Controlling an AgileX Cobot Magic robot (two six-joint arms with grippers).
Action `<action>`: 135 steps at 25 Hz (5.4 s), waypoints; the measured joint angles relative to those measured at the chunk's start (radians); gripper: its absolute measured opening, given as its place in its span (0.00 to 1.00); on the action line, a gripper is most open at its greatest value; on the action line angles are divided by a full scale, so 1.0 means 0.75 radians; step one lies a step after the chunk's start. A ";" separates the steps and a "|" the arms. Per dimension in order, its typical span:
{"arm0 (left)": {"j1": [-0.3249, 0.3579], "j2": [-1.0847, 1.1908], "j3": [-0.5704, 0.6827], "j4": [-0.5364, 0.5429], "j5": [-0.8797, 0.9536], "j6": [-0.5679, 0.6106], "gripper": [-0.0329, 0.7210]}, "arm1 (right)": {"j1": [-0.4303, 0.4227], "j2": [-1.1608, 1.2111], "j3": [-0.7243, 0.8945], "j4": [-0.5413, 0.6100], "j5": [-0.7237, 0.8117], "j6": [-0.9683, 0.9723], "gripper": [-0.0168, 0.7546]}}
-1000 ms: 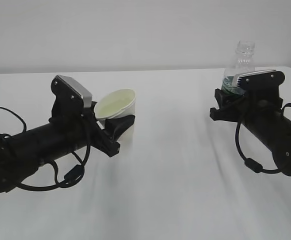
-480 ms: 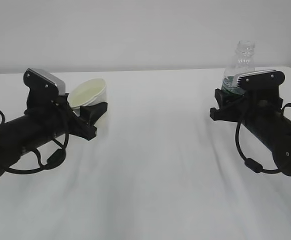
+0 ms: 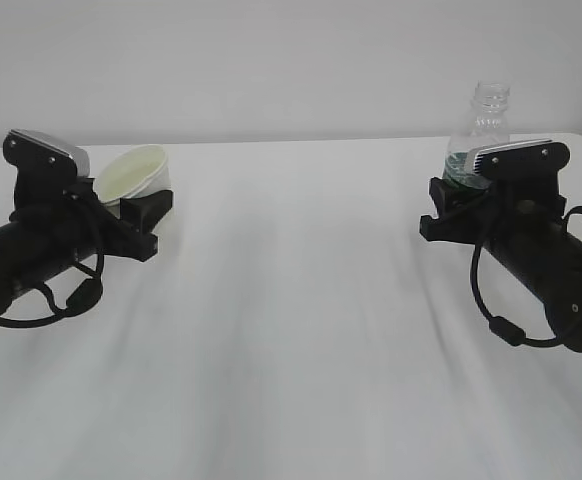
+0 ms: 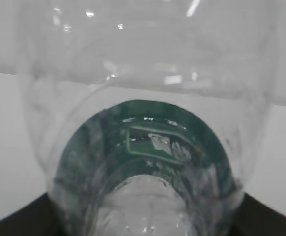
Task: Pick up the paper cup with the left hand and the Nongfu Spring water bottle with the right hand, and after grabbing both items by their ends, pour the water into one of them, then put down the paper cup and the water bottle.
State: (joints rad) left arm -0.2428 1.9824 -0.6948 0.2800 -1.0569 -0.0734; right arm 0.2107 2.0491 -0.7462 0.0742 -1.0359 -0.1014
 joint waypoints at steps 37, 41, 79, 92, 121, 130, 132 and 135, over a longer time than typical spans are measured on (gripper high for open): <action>0.233 0.000 0.000 -0.236 0.003 0.170 0.58 | 0.000 0.000 0.000 -0.008 0.000 0.000 0.55; 0.254 0.000 0.000 -0.236 0.008 0.170 0.58 | 0.000 0.000 0.000 -0.009 0.000 0.000 0.55; 0.287 0.143 0.000 -0.263 0.039 0.048 0.58 | 0.000 0.000 0.000 -0.024 0.027 0.000 0.55; 0.287 0.217 0.000 -0.265 -0.077 0.045 0.58 | 0.000 0.000 0.000 -0.024 0.029 0.000 0.55; 0.287 0.217 0.000 -0.253 -0.064 0.069 0.60 | 0.000 0.000 0.000 -0.024 0.029 0.000 0.55; 0.287 0.217 0.000 -0.244 -0.064 0.070 0.73 | 0.000 0.000 0.000 -0.024 0.029 0.000 0.55; 0.287 0.217 0.000 -0.244 -0.064 0.070 0.74 | 0.000 0.000 0.000 -0.024 0.029 0.000 0.55; 0.287 0.217 0.000 -0.244 -0.067 0.070 0.77 | 0.000 0.000 0.000 -0.024 0.029 0.000 0.55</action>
State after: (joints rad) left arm -0.0274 2.1450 -0.6948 0.0971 -1.1070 -0.0208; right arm 0.2107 2.0491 -0.7462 0.0562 -1.0142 -0.1014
